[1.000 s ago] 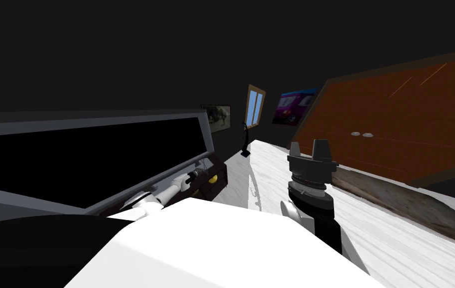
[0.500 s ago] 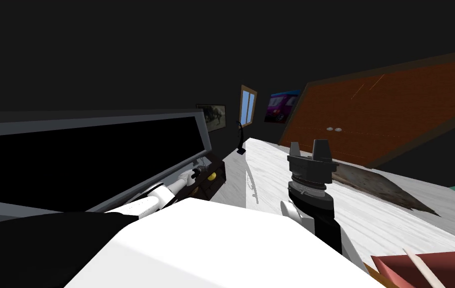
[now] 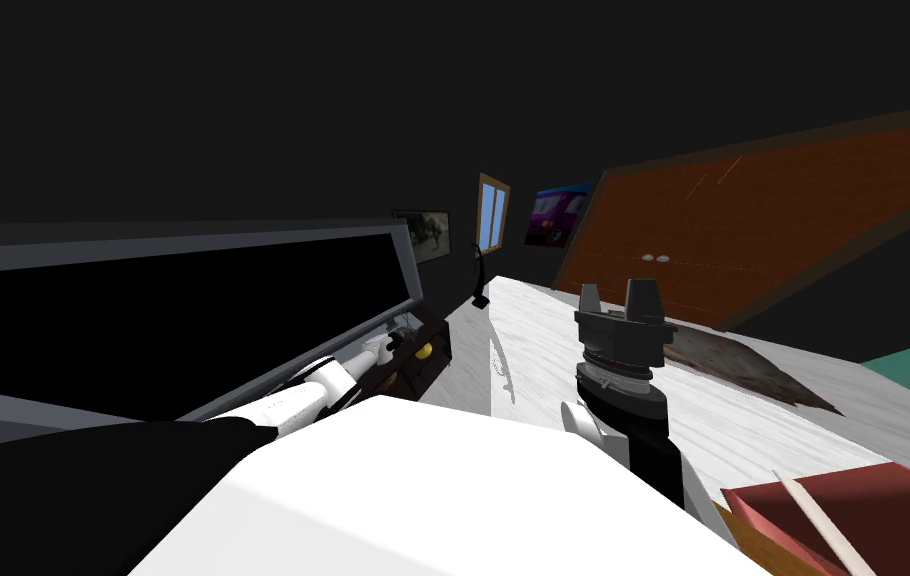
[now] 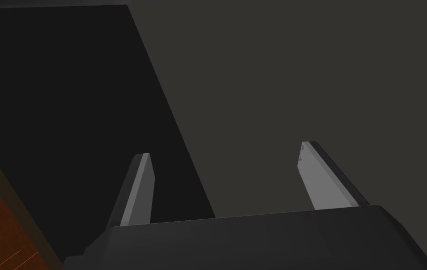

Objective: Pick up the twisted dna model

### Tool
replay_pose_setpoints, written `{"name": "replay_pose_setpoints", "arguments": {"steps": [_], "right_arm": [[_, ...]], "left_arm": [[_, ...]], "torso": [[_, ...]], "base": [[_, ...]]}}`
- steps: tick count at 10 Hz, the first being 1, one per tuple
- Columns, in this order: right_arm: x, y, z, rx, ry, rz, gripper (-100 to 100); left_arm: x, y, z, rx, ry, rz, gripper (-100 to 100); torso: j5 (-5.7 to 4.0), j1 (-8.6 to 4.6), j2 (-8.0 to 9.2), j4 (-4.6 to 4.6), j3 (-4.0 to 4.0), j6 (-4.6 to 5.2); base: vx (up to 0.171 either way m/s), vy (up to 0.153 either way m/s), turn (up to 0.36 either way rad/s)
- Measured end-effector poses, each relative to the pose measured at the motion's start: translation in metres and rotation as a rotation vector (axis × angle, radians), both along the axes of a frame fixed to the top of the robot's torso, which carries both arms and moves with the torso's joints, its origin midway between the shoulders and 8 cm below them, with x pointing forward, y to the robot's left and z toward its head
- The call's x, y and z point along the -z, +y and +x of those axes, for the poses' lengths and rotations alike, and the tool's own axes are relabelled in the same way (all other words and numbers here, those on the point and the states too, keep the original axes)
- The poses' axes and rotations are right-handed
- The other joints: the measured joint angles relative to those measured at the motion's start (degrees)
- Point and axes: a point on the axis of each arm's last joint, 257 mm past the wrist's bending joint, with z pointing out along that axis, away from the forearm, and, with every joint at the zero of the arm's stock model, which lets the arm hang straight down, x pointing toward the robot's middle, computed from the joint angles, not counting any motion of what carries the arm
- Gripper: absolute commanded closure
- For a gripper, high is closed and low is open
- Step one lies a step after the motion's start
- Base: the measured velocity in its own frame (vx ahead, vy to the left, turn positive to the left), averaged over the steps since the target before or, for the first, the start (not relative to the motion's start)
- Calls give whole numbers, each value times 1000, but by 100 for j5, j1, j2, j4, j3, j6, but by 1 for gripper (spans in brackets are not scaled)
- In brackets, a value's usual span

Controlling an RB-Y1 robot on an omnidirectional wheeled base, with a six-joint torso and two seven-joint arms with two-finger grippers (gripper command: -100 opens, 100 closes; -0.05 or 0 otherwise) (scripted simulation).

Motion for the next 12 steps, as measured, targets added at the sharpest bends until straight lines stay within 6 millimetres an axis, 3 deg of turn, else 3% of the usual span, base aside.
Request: {"name": "replay_pose_setpoints", "arguments": {"steps": [3,4,5,9,10,11,12], "right_arm": [[0,0,0,0,0,0,0],[0,0,0,0,0,0,0],[0,0,0,0,0,0,0],[0,0,0,0,0,0,0],[0,0,0,0,0,0,0],[0,0,0,0,0,0,0],[0,0,0,0,1,0,0]], "left_arm": [[-19,-12,25,-6,-25,1,-100],[-16,-9,24,-15,-18,3,-100],[-15,-8,24,-12,-17,5,100],[-16,-8,25,-12,-19,5,100],[-16,-8,25,-13,-18,6,0],[-16,-8,25,-13,-18,6,100],[-16,-3,16,3,-20,12,100]], "torso": [[0,2,-22,-1,-9,-10],[0,0,-39,-7,-20,-10],[-1,-1,-42,-8,-22,-10],[1,-5,-46,-14,-27,-8],[2,-3,-46,-13,-27,-8],[3,-2,-46,-13,-26,-8],[-4,-7,-83,-18,-44,-29]], "base": [[-33,14,10],[9,1,0],[0,0,0],[0,1,1],[0,0,0],[159,-45,263],[198,-46,213]]}}
